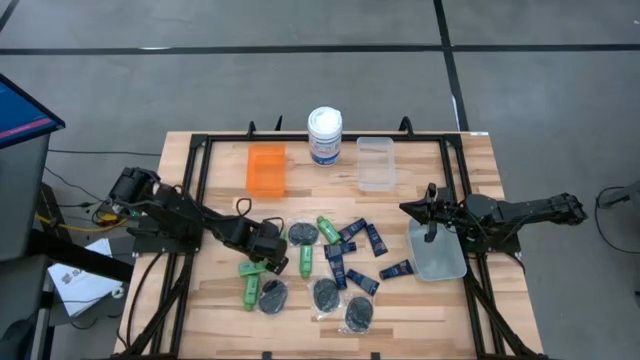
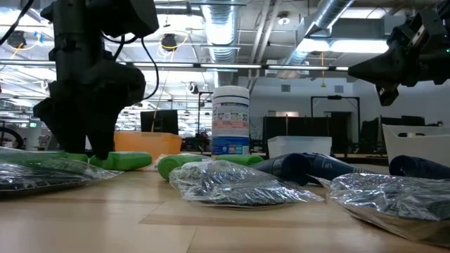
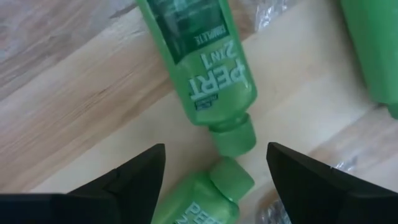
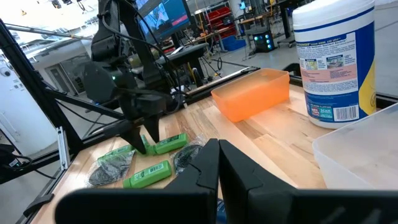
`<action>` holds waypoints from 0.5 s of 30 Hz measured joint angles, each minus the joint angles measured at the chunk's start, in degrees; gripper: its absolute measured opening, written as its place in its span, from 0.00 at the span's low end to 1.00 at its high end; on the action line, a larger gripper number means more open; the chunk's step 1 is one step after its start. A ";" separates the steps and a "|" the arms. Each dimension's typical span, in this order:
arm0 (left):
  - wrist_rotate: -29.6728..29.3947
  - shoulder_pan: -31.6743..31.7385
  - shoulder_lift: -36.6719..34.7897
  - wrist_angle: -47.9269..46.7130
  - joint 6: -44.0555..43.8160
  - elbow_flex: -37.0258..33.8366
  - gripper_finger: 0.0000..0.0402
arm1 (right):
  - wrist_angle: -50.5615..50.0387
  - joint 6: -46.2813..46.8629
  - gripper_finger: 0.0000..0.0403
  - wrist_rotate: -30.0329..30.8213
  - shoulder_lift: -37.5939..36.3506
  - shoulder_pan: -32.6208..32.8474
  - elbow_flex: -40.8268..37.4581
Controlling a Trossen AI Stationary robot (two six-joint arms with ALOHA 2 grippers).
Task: Pick & Place Travel size toiletries
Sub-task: Put the green shampoo into the orange bin
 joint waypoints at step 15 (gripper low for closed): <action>-1.28 2.67 0.10 0.08 -2.21 0.02 0.68 | 0.00 -0.02 0.00 -0.01 -0.01 0.00 0.00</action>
